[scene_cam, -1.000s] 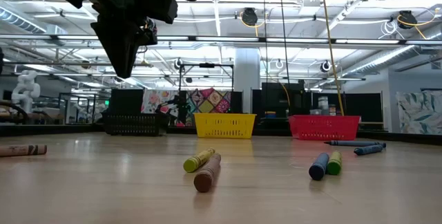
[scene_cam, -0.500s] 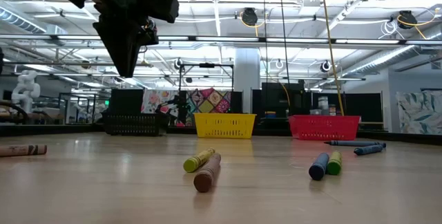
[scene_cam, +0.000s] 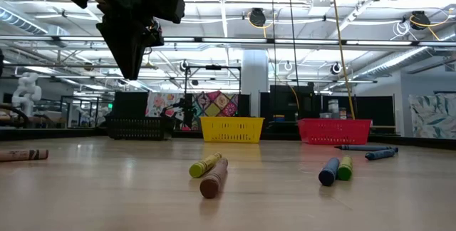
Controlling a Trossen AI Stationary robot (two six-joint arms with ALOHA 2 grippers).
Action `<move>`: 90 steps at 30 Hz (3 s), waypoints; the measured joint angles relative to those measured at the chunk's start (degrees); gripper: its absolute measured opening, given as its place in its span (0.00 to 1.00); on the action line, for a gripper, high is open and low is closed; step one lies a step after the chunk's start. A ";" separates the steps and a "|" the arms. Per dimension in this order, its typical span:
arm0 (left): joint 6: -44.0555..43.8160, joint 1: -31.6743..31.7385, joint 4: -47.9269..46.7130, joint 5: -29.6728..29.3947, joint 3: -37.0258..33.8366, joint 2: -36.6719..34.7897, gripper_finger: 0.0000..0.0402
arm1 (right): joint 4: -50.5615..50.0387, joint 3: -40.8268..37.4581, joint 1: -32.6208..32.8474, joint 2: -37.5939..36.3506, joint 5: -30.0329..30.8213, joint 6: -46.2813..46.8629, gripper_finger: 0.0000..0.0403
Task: Sort crayons
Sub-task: Put the blue crayon into the black bin
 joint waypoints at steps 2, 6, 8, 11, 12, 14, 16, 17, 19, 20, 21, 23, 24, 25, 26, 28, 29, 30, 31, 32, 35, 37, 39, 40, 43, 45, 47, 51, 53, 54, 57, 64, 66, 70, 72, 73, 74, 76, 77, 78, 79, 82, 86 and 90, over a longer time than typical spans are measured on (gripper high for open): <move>0.00 -0.01 0.02 0.00 0.00 0.00 0.11 | 0.39 -0.35 0.02 0.07 -0.04 -0.02 0.21; -0.02 0.01 0.07 0.02 0.00 0.00 0.11 | 1.61 -2.30 0.01 0.06 0.03 0.44 0.21; -0.02 -0.01 0.08 0.02 0.00 0.00 0.11 | 2.59 -3.02 -0.12 -0.06 -0.04 0.88 0.21; -0.02 0.00 0.07 0.02 0.00 0.00 0.11 | 3.77 -3.39 -0.18 -0.10 -1.19 0.69 0.21; -0.02 -0.01 0.08 0.02 0.00 0.00 0.11 | 4.07 -3.41 -0.18 -0.10 -1.79 0.24 0.21; -0.02 0.01 0.08 0.02 0.00 0.00 0.11 | 4.51 -3.43 -0.26 -0.10 -3.15 -0.06 0.21; -0.02 0.01 0.10 0.02 0.00 0.00 0.11 | 4.84 -3.48 -0.29 -0.10 -3.62 -0.05 0.20; -0.02 -0.01 0.11 0.02 0.00 0.00 0.11 | 4.99 -3.48 -0.29 -0.10 -3.68 -0.04 0.19; -0.02 0.00 0.12 0.03 0.00 0.00 0.11 | 5.13 -3.48 -0.29 -0.08 -4.04 -0.04 0.15; -0.02 0.00 0.13 0.02 0.00 0.00 0.11 | 5.22 -3.48 -0.29 -0.08 -4.20 -0.04 0.12; -0.02 0.00 0.13 0.02 0.00 0.00 0.11 | 5.29 -3.48 -0.29 -0.08 -4.44 -0.04 0.09; -0.04 -0.01 0.13 0.02 0.00 0.00 0.11 | 5.28 -3.48 -0.33 -0.08 -4.92 -0.04 0.03; -0.13 -0.01 0.12 0.04 0.00 0.00 0.11 | 5.27 -3.48 -0.48 -0.09 -5.24 -0.04 0.02; -0.29 0.01 0.12 0.04 0.00 0.00 0.11 | 5.27 -3.48 -0.54 -0.08 -5.49 0.10 0.02; -0.30 -0.01 0.12 0.04 0.00 0.00 0.11 | 5.22 -3.48 -0.55 -0.08 -5.52 0.58 0.02; -0.31 0.00 0.12 0.04 0.00 0.00 0.11 | 5.03 -3.48 -0.55 -0.08 -5.49 1.48 0.02; -0.31 -0.01 0.12 0.04 0.00 0.00 0.11 | 4.93 -3.48 -0.55 -0.08 -5.51 1.65 0.02; -0.31 -0.01 0.12 0.04 0.00 0.00 0.11 | 4.89 -3.48 -0.55 -0.07 -5.57 1.82 0.01; -0.31 0.00 0.12 0.04 0.00 0.00 0.11 | 4.84 -3.48 -0.55 -0.06 -5.57 1.88 0.01; -0.31 -0.01 0.12 0.04 0.00 0.00 0.11 | 4.82 -3.48 -0.55 -0.06 -5.61 1.88 0.01; -0.33 -0.01 0.12 0.04 0.00 0.00 0.11 | 4.79 -3.48 -0.55 -0.06 -5.73 2.33 0.01; -0.33 0.01 0.12 0.04 0.00 0.00 0.11 | 4.81 -3.48 -0.55 -0.06 -5.76 2.90 0.00; -0.33 -0.01 0.13 0.04 0.00 0.00 0.11 | 4.91 -3.43 -0.53 -0.05 -5.79 2.96 0.00; -0.33 -0.01 0.12 0.04 0.00 0.00 0.11 | 4.81 -3.26 -0.53 -0.01 -5.80 2.96 0.00; -0.33 0.00 0.14 0.04 0.00 0.00 0.11 | 4.42 -2.69 -0.53 0.10 -5.78 2.92 0.00; -0.33 -0.01 0.14 0.04 0.00 0.00 0.11 | 4.31 -2.45 -0.51 0.14 -5.60 2.96 0.00; -0.33 0.01 0.14 0.04 0.00 0.00 0.11 | 4.18 -2.21 -0.49 0.15 -5.81 2.96 0.00; -0.33 0.00 0.15 0.04 0.00 0.00 0.11 | 4.40 -2.10 -0.40 0.16 -6.03 3.60 0.00; -0.33 0.00 0.14 0.04 0.00 0.00 0.11 | 4.52 -2.08 -0.40 0.14 -6.01 4.32 0.00; -0.31 0.01 0.16 0.04 0.00 0.00 0.11 | 4.53 -1.98 -0.40 0.01 -6.00 4.44 0.00; -0.31 0.01 0.29 0.04 0.00 0.00 0.11 | 4.13 -0.72 -0.40 -0.57 -5.27 4.49 0.00; -0.34 0.01 2.68 -1.19 0.00 0.00 0.11 | -3.35 3.84 -0.44 -1.61 1.18 4.76 0.00; -0.35 0.00 3.19 -2.54 0.00 0.00 0.11 | -4.11 4.65 -0.44 -1.63 2.77 4.77 0.00; -0.33 0.01 3.11 -5.83 0.00 0.00 0.11 | -4.23 5.80 -0.44 -1.63 7.26 5.15 0.00; -0.33 0.13 3.23 -6.10 0.00 0.00 0.11 | -4.30 5.92 -0.46 -1.66 9.93 5.52 0.00; -0.33 0.22 3.40 -6.14 0.00 0.00 0.11 | -4.38 5.92 -0.46 -1.66 11.16 5.76 0.00; -0.35 0.27 3.61 -6.14 0.00 0.00 0.11 | -4.49 5.92 -0.46 -1.66 12.05 5.95 0.00; -0.78 0.45 4.06 -6.12 0.00 0.00 0.11 | -4.54 5.92 -0.47 -1.68 13.60 5.98 0.00; -1.56 0.47 4.22 -6.12 0.00 0.00 0.11 | -4.56 5.92 -0.55 -1.68 14.46 6.06 0.00; -1.82 0.58 4.21 -5.91 0.00 0.00 0.11 | -4.54 5.92 -0.59 -1.68 15.18 6.19 0.00; -1.92 0.60 4.20 -5.59 0.00 0.00 0.12 | -4.58 5.92 -0.72 -1.68 15.82 6.37 0.00; -2.70 0.61 4.20 -5.47 0.00 0.00 0.17 | -4.72 5.92 -0.77 -1.68 16.51 6.40 0.00; -3.21 0.71 4.65 -5.51 0.00 0.00 0.26 | -4.87 5.92 -0.75 -1.68 16.60 6.40 0.00; -3.27 0.71 6.65 -5.74 0.00 0.00 0.32 | -4.06 5.92 -1.00 -1.68 21.00 5.75 0.00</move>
